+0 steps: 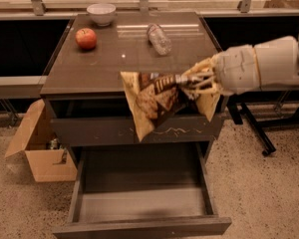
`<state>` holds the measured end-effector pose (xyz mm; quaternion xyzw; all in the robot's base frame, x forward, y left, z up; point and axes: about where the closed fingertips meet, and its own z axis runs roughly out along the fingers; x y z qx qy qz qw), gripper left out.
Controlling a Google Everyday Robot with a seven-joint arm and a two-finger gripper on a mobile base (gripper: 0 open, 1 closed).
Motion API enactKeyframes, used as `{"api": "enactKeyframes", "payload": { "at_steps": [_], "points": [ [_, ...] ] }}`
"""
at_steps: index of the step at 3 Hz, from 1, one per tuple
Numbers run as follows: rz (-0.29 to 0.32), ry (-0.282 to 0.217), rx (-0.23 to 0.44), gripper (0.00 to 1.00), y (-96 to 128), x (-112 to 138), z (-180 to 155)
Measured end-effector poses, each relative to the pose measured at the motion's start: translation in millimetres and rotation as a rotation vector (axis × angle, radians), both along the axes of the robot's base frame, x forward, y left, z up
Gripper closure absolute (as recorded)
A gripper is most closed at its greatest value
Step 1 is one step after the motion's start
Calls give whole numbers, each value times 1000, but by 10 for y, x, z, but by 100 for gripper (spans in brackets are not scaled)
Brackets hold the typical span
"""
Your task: Pick brown chip bag from middle drawer and place on counter
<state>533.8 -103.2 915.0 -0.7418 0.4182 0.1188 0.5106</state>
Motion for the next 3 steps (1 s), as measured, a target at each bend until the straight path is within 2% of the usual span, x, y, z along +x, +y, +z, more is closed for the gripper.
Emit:
{"api": "enactKeyframes", "payload": {
  "at_steps": [1, 2, 3],
  "points": [
    [26, -78, 60, 100, 76, 386, 501],
    [13, -108, 130, 100, 81, 867, 765],
    [-49, -114, 194, 100, 13, 1331, 863]
  ]
}}
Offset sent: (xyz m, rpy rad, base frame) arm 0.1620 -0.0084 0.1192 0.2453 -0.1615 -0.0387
